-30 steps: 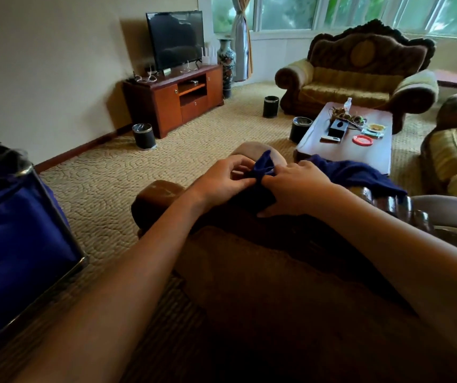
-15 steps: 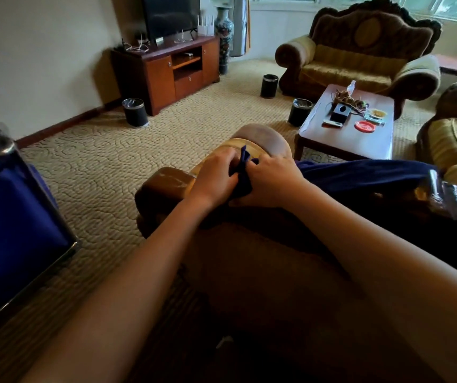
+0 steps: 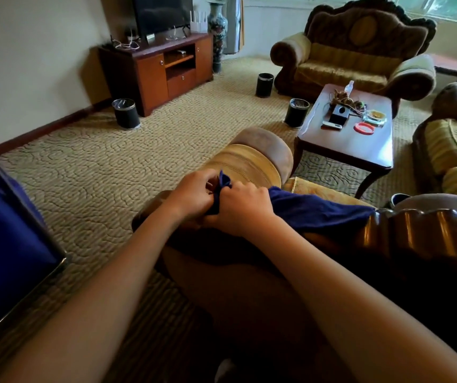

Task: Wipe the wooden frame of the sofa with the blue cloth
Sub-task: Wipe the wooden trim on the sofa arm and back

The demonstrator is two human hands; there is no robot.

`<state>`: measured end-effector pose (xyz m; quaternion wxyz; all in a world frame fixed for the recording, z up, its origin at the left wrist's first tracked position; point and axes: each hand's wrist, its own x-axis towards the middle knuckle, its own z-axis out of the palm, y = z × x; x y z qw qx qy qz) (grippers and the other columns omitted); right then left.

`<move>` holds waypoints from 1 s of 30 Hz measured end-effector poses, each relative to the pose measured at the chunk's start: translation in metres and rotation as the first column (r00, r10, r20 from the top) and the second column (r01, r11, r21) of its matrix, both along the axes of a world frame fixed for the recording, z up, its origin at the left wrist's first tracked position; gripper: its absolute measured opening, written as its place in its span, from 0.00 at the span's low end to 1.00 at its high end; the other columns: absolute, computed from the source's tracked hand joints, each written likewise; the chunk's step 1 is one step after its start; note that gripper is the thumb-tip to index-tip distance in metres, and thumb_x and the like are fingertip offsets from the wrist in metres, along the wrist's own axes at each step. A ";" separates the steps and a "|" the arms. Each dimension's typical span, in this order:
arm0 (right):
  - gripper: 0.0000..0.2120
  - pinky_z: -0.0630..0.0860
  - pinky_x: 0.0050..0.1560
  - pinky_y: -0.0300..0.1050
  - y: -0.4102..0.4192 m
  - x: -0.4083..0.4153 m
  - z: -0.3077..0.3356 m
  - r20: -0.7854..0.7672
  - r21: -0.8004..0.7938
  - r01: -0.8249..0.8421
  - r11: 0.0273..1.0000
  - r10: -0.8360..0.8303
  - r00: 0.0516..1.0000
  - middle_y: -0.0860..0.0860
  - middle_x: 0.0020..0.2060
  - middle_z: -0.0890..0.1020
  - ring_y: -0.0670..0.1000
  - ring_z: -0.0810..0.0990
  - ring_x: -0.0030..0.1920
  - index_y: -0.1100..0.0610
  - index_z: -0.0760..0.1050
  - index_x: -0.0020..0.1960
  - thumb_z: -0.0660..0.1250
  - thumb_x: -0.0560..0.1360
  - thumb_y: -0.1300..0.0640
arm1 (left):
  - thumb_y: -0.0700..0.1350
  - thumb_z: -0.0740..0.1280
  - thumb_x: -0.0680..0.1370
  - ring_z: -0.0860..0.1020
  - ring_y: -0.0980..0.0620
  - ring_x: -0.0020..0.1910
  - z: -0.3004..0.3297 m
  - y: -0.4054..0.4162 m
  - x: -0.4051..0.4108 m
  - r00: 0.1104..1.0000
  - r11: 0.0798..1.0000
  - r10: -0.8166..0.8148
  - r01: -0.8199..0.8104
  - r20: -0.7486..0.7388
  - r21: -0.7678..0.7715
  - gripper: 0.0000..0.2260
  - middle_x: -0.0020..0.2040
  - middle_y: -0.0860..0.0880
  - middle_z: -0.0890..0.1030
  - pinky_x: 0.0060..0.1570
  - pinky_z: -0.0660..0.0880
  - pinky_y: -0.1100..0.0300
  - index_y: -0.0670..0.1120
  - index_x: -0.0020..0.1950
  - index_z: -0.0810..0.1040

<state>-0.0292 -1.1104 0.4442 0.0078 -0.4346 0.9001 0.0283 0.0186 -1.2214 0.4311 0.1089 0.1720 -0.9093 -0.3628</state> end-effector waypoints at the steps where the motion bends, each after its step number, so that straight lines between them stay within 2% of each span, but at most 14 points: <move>1: 0.35 0.65 0.46 0.50 0.005 -0.004 0.003 0.015 -0.019 0.051 0.999 -0.051 0.999 0.53 0.53 0.78 0.55 0.77 0.53 0.55 0.74 0.57 0.59 0.67 0.27 | 0.36 0.66 0.72 0.79 0.47 0.50 0.003 0.001 -0.007 0.999 0.999 -0.038 0.038 -0.015 0.037 0.08 0.49 0.44 0.82 0.52 0.75 0.55 0.40 0.51 0.79; 3: 0.33 0.65 0.47 0.49 0.017 -0.014 0.015 0.055 -0.016 0.151 0.988 -0.150 0.987 0.52 0.53 0.79 0.54 0.78 0.53 0.53 0.74 0.58 0.56 0.69 0.27 | 0.36 0.63 0.73 0.79 0.47 0.55 0.010 0.008 -0.026 0.992 0.988 -0.124 0.127 -0.030 0.089 0.13 0.53 0.44 0.81 0.58 0.74 0.53 0.42 0.56 0.77; 5: 0.31 0.66 0.51 0.48 0.027 -0.028 0.026 0.145 0.024 0.252 0.967 -0.253 0.957 0.52 0.58 0.78 0.55 0.76 0.58 0.51 0.72 0.63 0.56 0.72 0.30 | 0.33 0.59 0.74 0.77 0.46 0.57 0.017 0.017 -0.048 0.977 0.973 -0.214 0.212 0.011 0.094 0.16 0.55 0.42 0.80 0.60 0.72 0.54 0.41 0.60 0.75; 6: 0.32 0.67 0.55 0.48 0.034 -0.034 0.031 0.192 0.048 0.312 0.949 -0.316 0.929 0.52 0.61 0.77 0.56 0.75 0.61 0.51 0.70 0.66 0.56 0.72 0.30 | 0.33 0.59 0.75 0.77 0.46 0.56 0.020 0.023 -0.060 0.966 0.963 -0.258 0.254 0.035 0.090 0.15 0.54 0.41 0.80 0.57 0.72 0.58 0.40 0.60 0.76; 8: 0.39 0.66 0.62 0.51 0.051 -0.051 0.040 0.251 0.124 0.444 0.887 -0.461 0.851 0.54 0.64 0.74 0.57 0.73 0.64 0.50 0.69 0.68 0.55 0.68 0.25 | 0.34 0.59 0.77 0.76 0.50 0.49 0.026 0.036 -0.078 0.929 0.933 -0.358 0.353 0.090 0.073 0.13 0.49 0.44 0.79 0.45 0.70 0.67 0.40 0.57 0.78; 10: 0.42 0.66 0.66 0.53 0.076 -0.062 0.055 0.229 0.230 0.534 0.814 -0.578 0.783 0.54 0.66 0.73 0.58 0.72 0.65 0.48 0.67 0.69 0.52 0.66 0.22 | 0.36 0.56 0.80 0.72 0.54 0.41 0.031 0.051 -0.086 0.865 0.874 -0.482 0.462 0.140 0.151 0.12 0.44 0.47 0.75 0.36 0.67 0.69 0.40 0.57 0.77; 13: 0.33 0.62 0.67 0.50 0.111 -0.064 0.084 0.222 0.327 0.567 0.756 -0.644 0.732 0.54 0.70 0.68 0.57 0.68 0.68 0.42 0.59 0.74 0.46 0.74 0.28 | 0.34 0.54 0.80 0.71 0.53 0.44 0.032 0.066 -0.096 0.781 0.788 -0.608 0.573 0.142 0.224 0.12 0.43 0.47 0.74 0.40 0.68 0.66 0.35 0.57 0.76; 16: 0.29 0.62 0.67 0.47 0.115 -0.062 0.095 0.242 0.320 0.617 0.719 -0.692 0.681 0.55 0.70 0.69 0.56 0.68 0.69 0.46 0.60 0.74 0.46 0.78 0.34 | 0.34 0.54 0.80 0.76 0.50 0.45 0.031 0.060 -0.097 0.754 0.756 -0.644 0.601 0.131 0.259 0.12 0.44 0.44 0.77 0.49 0.74 0.58 0.35 0.56 0.76; 18: 0.38 0.62 0.68 0.50 0.104 -0.058 0.085 0.177 0.396 0.628 0.670 -0.727 0.664 0.55 0.70 0.68 0.57 0.67 0.69 0.50 0.63 0.73 0.45 0.74 0.28 | 0.34 0.55 0.80 0.77 0.47 0.47 0.030 0.050 -0.096 0.775 0.775 -0.620 0.582 0.121 0.247 0.11 0.45 0.44 0.78 0.53 0.74 0.53 0.38 0.53 0.77; 20: 0.48 0.62 0.69 0.53 0.093 -0.059 0.074 0.084 0.422 0.658 0.623 -0.750 0.656 0.54 0.71 0.68 0.57 0.66 0.70 0.53 0.65 0.72 0.42 0.67 0.21 | 0.34 0.55 0.79 0.76 0.47 0.47 0.028 0.042 -0.094 0.796 0.791 -0.597 0.564 0.101 0.237 0.11 0.41 0.46 0.78 0.53 0.74 0.53 0.42 0.48 0.76; 22: 0.51 0.59 0.69 0.55 0.086 -0.062 0.067 0.053 0.437 0.670 0.600 -0.761 0.646 0.53 0.72 0.66 0.57 0.64 0.72 0.52 0.63 0.74 0.39 0.64 0.19 | 0.34 0.56 0.79 0.77 0.46 0.48 0.025 0.038 -0.093 0.805 0.804 -0.583 0.551 0.113 0.222 0.10 0.41 0.47 0.78 0.53 0.75 0.53 0.43 0.47 0.76; 24: 0.49 0.59 0.68 0.55 0.080 -0.060 0.062 0.026 0.421 0.672 0.609 -0.749 0.662 0.54 0.72 0.67 0.57 0.64 0.72 0.53 0.64 0.73 0.38 0.67 0.21 | 0.36 0.56 0.78 0.78 0.43 0.50 0.022 0.036 -0.092 0.807 0.815 -0.572 0.541 0.146 0.207 0.11 0.45 0.43 0.80 0.55 0.76 0.51 0.40 0.50 0.78; 26: 0.42 0.62 0.65 0.54 0.074 -0.053 0.059 -0.028 0.350 0.680 0.644 -0.719 0.695 0.56 0.69 0.70 0.59 0.67 0.69 0.55 0.68 0.70 0.40 0.73 0.27 | 0.36 0.56 0.78 0.79 0.42 0.51 0.020 0.033 -0.091 0.802 0.815 -0.573 0.537 0.170 0.217 0.12 0.47 0.40 0.80 0.55 0.76 0.48 0.37 0.52 0.78; 30: 0.24 0.66 0.54 0.50 0.062 -0.035 0.055 -0.126 0.179 0.676 0.715 -0.665 0.736 0.58 0.60 0.77 0.59 0.74 0.60 0.57 0.76 0.61 0.50 0.79 0.43 | 0.34 0.56 0.77 0.79 0.40 0.51 0.016 0.028 -0.093 0.800 0.806 -0.582 0.544 0.145 0.233 0.12 0.49 0.37 0.81 0.55 0.77 0.46 0.35 0.53 0.78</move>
